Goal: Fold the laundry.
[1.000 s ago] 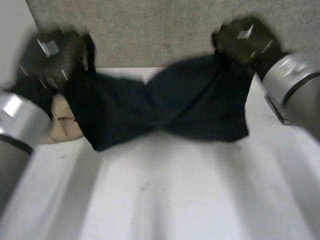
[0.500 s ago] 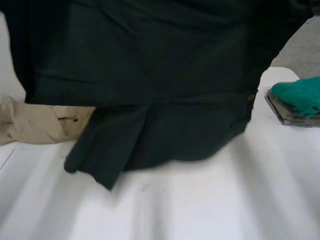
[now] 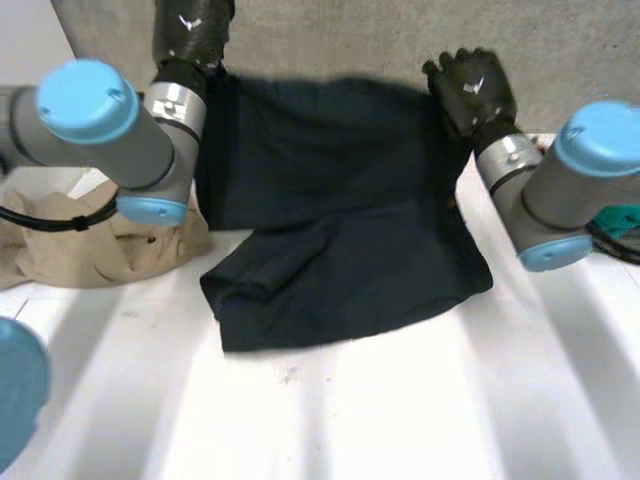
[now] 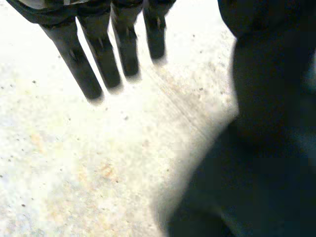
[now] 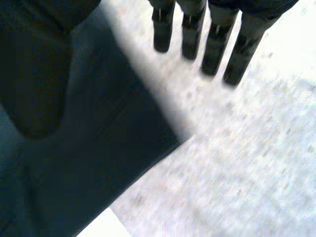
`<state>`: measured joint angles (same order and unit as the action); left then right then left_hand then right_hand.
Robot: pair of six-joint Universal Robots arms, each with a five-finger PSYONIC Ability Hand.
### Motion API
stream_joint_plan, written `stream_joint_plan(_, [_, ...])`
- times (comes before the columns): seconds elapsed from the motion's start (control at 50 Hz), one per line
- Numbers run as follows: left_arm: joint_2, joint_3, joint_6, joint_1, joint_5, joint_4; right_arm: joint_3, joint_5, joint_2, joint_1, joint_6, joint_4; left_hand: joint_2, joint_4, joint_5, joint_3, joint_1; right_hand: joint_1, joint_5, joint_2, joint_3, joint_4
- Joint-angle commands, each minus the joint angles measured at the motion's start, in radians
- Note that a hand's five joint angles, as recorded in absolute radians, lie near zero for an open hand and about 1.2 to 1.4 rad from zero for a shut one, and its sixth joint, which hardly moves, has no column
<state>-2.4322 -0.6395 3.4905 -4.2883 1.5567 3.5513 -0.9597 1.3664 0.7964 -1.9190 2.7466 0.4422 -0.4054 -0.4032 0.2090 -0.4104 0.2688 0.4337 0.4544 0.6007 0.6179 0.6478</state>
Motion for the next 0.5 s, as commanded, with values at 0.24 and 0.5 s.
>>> stream_joint_plan(0.24, [0.248, -0.488, 0.005, 0.076, -0.004, 0.014, -0.246, 0.054, 0.273, 0.017, -0.022, -0.259, 0.231, 0.229, -0.209, 0.236, -0.094, -0.259, -0.454, -0.426, -0.443, -0.473])
stream_joint_plan(0.5, [0.297, -0.85, -0.004, 0.151, 0.0, -0.012, -0.448, 0.014, 0.32, 0.035, -0.076, -0.455, 0.231, 0.229, -0.209, 0.236, -0.094, -0.15, -0.345, -0.317, -0.334, -0.364])
